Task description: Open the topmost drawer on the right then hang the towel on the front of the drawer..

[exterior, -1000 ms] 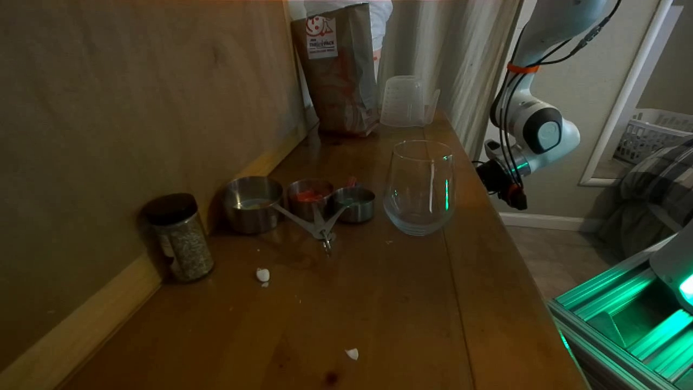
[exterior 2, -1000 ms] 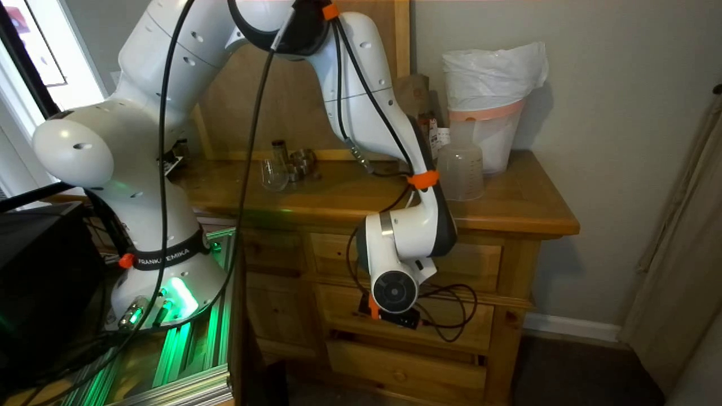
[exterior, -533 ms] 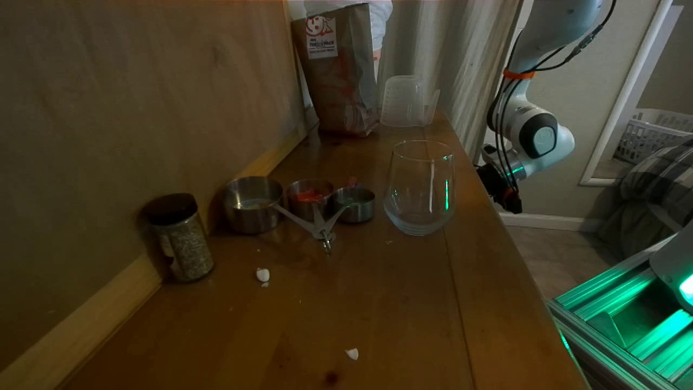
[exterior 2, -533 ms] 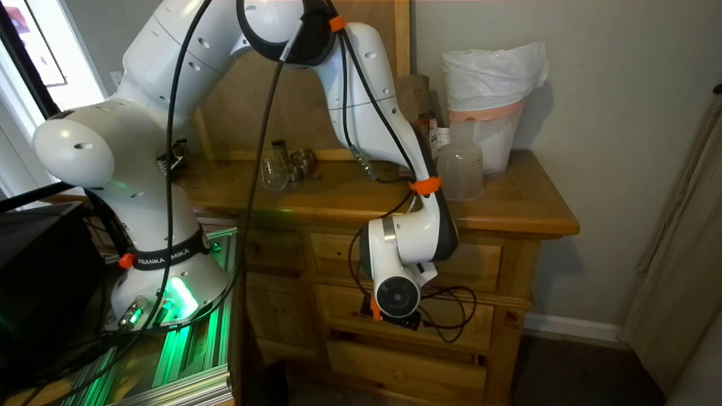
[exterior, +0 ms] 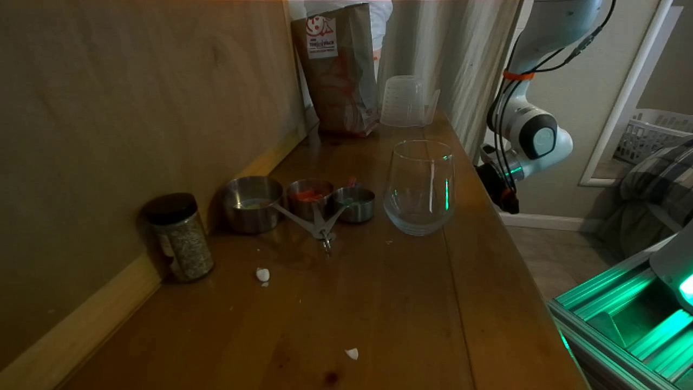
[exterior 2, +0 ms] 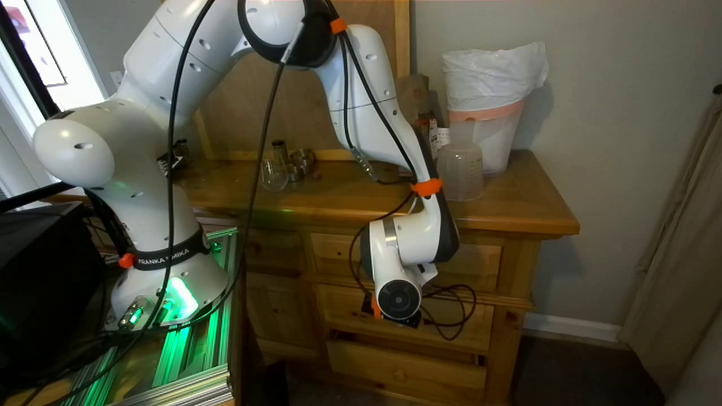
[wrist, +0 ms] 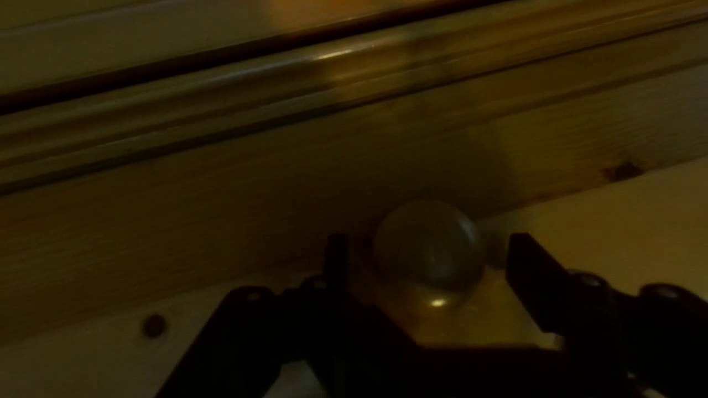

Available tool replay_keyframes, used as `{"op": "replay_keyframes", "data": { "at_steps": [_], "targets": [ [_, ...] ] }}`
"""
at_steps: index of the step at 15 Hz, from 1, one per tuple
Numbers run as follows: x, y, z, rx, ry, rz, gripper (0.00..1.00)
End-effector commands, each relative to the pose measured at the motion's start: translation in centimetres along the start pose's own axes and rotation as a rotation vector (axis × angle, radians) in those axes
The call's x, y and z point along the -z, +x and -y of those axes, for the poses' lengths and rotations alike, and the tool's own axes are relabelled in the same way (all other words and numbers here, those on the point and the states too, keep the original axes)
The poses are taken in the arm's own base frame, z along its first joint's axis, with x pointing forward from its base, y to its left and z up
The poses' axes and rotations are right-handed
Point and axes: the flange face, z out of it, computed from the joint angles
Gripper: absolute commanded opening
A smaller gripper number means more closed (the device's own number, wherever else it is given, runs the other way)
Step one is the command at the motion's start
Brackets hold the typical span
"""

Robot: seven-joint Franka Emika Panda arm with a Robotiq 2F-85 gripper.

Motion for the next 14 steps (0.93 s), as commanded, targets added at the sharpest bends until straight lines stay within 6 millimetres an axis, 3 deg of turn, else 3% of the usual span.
{"op": "replay_keyframes", "data": {
  "at_steps": [1,4,10,14],
  "targets": [
    [-0.3,-0.2,-0.5,0.007,-0.018,-0.024,0.44],
    [-0.2,-0.3,-0.5,0.006,-0.023,-0.023,0.25],
    [1.5,-0.9,-0.3,-0.005,-0.046,-0.003,0.25],
    [4.1,-1.6,0.3,-0.014,-0.078,-0.001,0.25]
  ]
}}
